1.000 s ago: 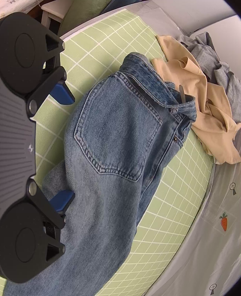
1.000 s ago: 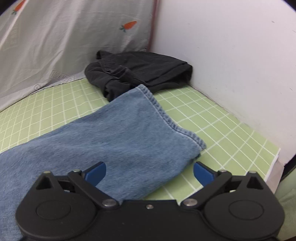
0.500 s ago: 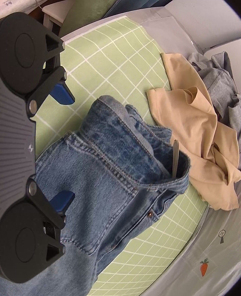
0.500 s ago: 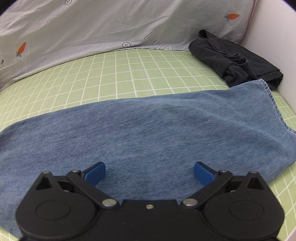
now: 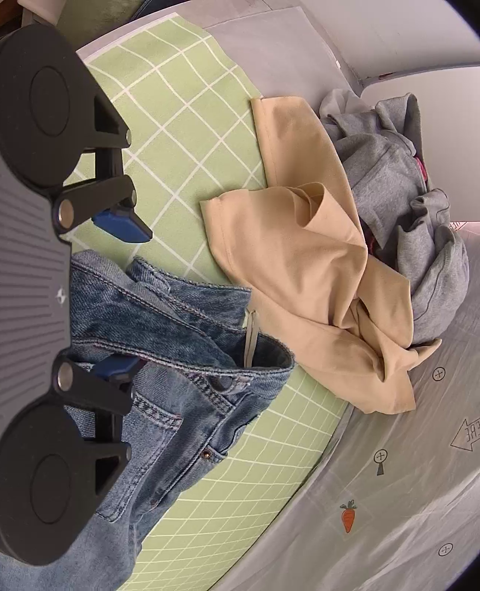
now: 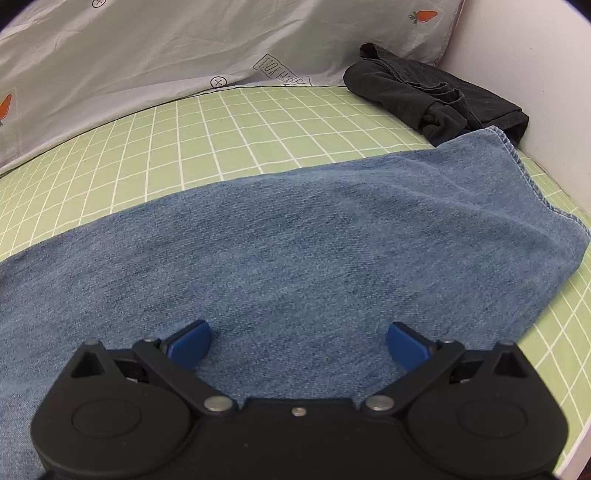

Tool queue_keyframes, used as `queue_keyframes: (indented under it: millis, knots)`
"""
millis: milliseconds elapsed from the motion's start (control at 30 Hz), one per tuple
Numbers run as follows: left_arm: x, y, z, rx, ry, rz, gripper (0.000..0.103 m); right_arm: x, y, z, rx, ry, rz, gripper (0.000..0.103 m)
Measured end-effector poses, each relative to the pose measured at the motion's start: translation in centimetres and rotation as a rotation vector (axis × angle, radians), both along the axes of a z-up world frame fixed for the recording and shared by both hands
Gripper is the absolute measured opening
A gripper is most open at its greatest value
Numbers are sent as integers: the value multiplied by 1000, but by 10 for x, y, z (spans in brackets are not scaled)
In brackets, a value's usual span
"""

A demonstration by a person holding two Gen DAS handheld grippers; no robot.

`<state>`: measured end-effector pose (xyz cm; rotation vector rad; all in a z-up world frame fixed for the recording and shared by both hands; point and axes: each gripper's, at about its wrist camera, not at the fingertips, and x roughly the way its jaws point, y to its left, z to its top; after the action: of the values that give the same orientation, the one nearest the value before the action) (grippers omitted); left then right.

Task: Fold clothes

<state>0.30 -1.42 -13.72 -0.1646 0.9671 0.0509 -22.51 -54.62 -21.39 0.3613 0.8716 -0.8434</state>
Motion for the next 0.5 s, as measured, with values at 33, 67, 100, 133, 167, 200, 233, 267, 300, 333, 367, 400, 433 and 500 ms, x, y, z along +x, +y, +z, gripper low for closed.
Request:
queue_keyframes:
  millis: [33,67,100,133,167,200,233,267,300,333,367,400,433,500]
  knots:
    - [-1,-3,0,12,3,-7,64,0,1,-1,-4,-1,-5,103]
    - [-3,-7,0,30,1,-20,64,0,2,-1,-7,-1,-8,103]
    - [-6,-11,1,49,-1,-35,64,1,3,-2,-9,0,-10,103]
    - [-10,-16,1,68,-4,-50,62,1,4,-2,-11,3,-10,103]
    - [-14,-21,2,82,-6,-64,56,2,5,-1,-13,10,-7,103]
    - [-19,-26,2,92,-8,-74,53,3,7,1,-21,20,2,103]
    - [-23,-29,2,105,-12,-79,50,5,11,4,-35,30,21,103]
    - [-26,-32,1,117,-15,-83,48,6,16,7,-50,40,42,103]
    - [-27,-33,1,122,-14,-87,47,7,23,10,-65,47,68,103]
    - [-29,-32,1,121,-10,-86,45,8,31,13,-70,52,96,103]
    - [-29,-32,1,118,-5,-83,44,9,39,15,-72,55,124,103]
    - [-30,-31,2,113,-2,-80,43,9,47,17,-75,59,152,103]
    - [-31,-30,4,109,1,-76,40,10,55,19,-61,58,186,103]
    - [-33,-28,8,102,10,-69,38,12,72,23,-41,51,249,103]
